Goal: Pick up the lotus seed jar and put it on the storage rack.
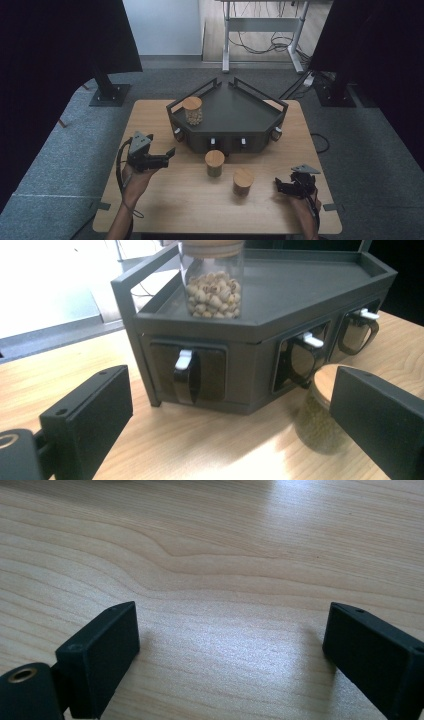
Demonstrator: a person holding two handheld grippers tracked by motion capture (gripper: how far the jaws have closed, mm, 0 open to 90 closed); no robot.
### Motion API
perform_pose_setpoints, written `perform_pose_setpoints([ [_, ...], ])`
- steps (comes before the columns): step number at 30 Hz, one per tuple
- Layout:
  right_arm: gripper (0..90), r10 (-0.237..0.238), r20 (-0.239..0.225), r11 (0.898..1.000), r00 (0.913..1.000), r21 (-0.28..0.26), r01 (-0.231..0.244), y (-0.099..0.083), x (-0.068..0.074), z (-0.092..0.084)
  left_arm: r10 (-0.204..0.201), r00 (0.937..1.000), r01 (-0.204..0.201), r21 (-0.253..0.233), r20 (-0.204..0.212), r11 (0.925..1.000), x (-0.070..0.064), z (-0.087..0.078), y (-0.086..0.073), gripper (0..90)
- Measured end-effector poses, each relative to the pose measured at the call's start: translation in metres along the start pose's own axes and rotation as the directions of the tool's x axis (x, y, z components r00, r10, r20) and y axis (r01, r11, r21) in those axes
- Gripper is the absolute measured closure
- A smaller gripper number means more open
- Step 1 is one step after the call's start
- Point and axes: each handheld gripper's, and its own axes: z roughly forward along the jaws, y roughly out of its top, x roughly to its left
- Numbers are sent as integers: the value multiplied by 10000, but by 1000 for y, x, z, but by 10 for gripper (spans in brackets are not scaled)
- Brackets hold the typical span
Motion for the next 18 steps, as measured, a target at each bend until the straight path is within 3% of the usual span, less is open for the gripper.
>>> perform_pose_setpoints([
  [18, 73, 4, 0, 10000, 10000, 2, -4, 0, 0, 0, -100, 9999, 101, 136, -88, 9999, -8, -18, -27, 36],
])
